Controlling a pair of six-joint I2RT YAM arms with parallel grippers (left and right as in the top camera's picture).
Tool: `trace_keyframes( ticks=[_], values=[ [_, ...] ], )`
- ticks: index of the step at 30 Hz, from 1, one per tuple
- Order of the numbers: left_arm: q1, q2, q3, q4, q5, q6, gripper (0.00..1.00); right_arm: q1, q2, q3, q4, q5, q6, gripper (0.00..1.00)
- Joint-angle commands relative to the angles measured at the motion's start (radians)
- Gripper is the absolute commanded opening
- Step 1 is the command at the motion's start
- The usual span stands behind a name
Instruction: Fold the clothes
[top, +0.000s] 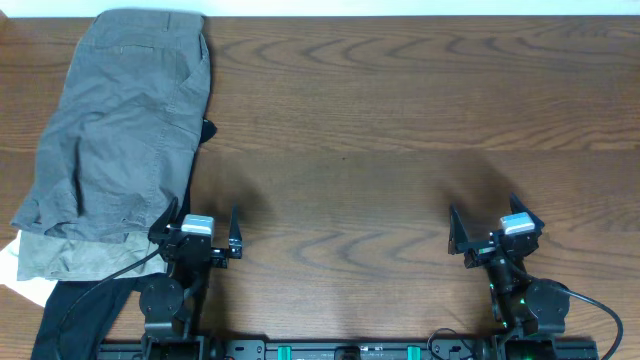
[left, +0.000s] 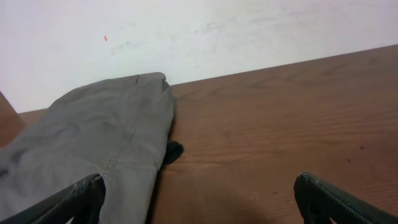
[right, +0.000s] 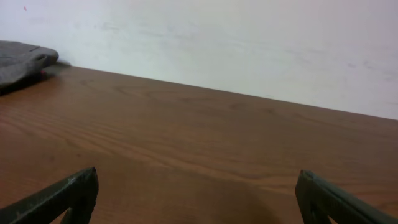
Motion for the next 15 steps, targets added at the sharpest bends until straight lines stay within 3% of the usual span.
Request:
trace_keyframes(
  ticks=[1,15],
  values=[
    [0.007,-0.009,-0.029,-0.014,0.014,-0.005,0.98,0.009,-0.005,-0.002,-0.003,-0.008,0.013,0.99],
    [0.007,-0.009,-0.029,-0.012,0.014,-0.005,0.98,0.009,-0.005,-0.002,0.040,0.002,0.013,0.99]
  ],
)
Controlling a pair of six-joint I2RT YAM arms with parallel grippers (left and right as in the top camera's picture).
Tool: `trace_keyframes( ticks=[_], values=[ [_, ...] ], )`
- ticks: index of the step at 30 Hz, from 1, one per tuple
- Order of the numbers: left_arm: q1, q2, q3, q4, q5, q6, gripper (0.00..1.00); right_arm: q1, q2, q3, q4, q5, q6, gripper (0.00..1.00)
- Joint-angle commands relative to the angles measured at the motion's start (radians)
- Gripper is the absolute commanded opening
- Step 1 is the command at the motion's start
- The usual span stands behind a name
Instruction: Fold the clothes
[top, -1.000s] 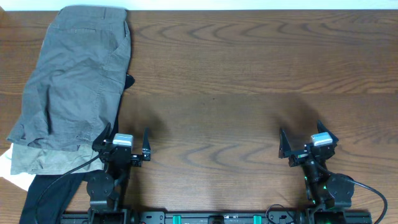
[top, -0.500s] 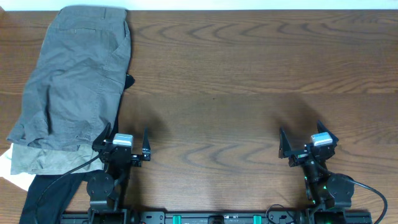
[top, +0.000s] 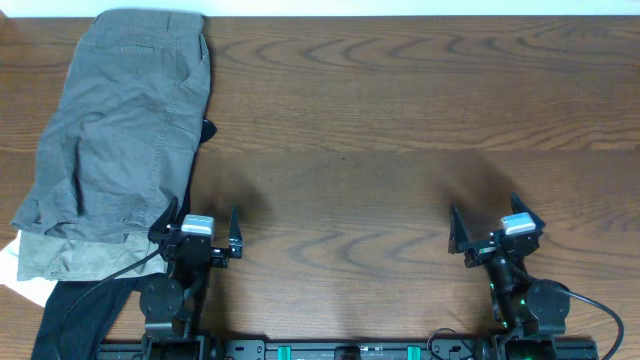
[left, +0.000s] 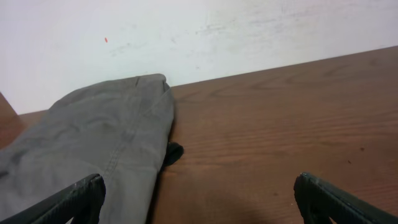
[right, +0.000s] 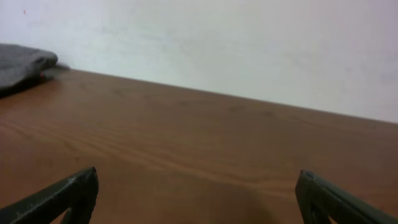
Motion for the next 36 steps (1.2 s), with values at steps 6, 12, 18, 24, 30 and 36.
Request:
trace_keyframes(
  ticks=[6,12,18,24,30,36],
  values=[
    [0.007,-0.006,-0.024,-0.023,0.014,-0.004,0.98,0.009,-0.005,-0.002,0.050,-0.012,0.013,0.99],
    [0.007,-0.002,-0.023,0.018,0.014,-0.005,0.98,0.009,-0.005,0.020,0.076,-0.058,0.016,0.99],
    [0.007,0.027,0.090,0.027,-0.051,-0.117,0.98,0.009,0.083,0.130,0.072,-0.058,0.029,0.99],
    [0.007,0.256,0.361,-0.102,-0.050,-0.163,0.98,0.009,0.440,0.407,0.058,-0.128,0.028,0.99],
    [0.007,0.664,0.795,-0.376,-0.045,-0.163,0.98,0.009,0.922,0.858,-0.099,-0.274,0.028,0.99],
    [0.007,1.063,1.221,-0.694,-0.044,-0.163,0.98,0.009,1.317,1.306,-0.365,-0.289,-0.025,0.99]
  ],
)
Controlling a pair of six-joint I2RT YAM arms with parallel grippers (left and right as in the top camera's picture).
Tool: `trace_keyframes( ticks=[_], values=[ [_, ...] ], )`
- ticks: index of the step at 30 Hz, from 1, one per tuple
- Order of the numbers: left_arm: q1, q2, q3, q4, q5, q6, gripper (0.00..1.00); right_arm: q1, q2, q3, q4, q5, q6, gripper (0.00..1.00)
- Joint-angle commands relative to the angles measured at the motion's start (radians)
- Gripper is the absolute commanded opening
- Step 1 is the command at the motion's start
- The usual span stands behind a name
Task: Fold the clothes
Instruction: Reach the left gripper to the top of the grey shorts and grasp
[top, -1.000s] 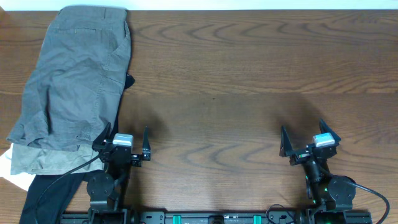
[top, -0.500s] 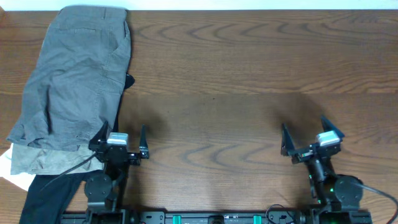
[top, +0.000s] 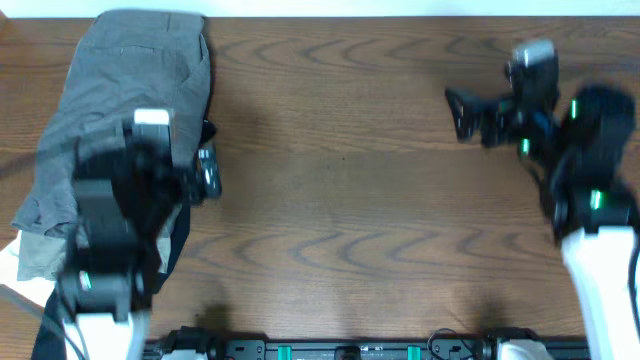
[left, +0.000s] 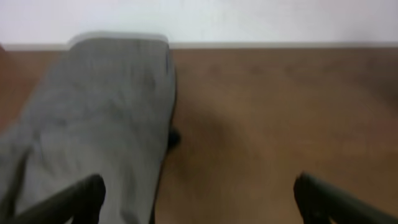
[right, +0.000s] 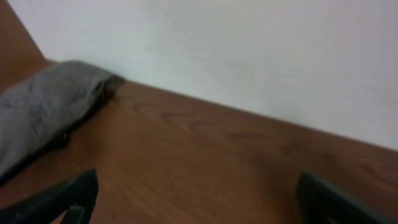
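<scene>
A grey pair of shorts (top: 140, 60) lies flat at the table's far left corner, on top of a pile of clothes. It fills the left of the left wrist view (left: 93, 112) and shows at the left edge of the right wrist view (right: 43, 112). My left gripper (top: 145, 150) hangs open above the shorts' right half, nothing between its fingers (left: 81, 199). My right gripper (top: 525, 100) is raised over the far right of the bare table, open and empty, pointing left toward the shorts.
Under the shorts lie a paler olive garment (top: 40, 255), a white piece (top: 10, 268) and a black garment (top: 35, 335) at the front left. The wooden table (top: 350, 200) stretches to the right, and a white wall (right: 249, 50) stands behind it.
Both arms have risen from the front edge. The left gripper is now over the grey shorts, the right gripper over the far right of the table. Both remain open; the clothes have not moved.
At both earlier moments the two grippers rested open at the table's front edge, with the pile untouched at the left. Now both are raised and further back, the left one above the shorts.
</scene>
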Motion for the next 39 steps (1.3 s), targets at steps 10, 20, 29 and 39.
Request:
trace_keyframes(
  ticks=[10,20,29,39],
  values=[
    [0.007,0.624,0.449,-0.294,0.106,-0.008,0.98,0.009,0.434,0.397,-0.170,-0.039,-0.138,0.99],
    [0.012,0.930,0.542,0.041,-0.034,-0.031,0.98,0.009,0.529,0.397,-0.164,-0.039,-0.140,0.99],
    [0.045,1.305,0.856,0.133,-0.212,-0.031,0.98,0.014,0.578,0.394,-0.180,-0.039,-0.138,0.99],
    [0.055,1.452,0.887,0.190,-0.218,-0.030,0.65,0.015,0.578,0.394,-0.227,-0.039,-0.137,0.94]
  ],
)
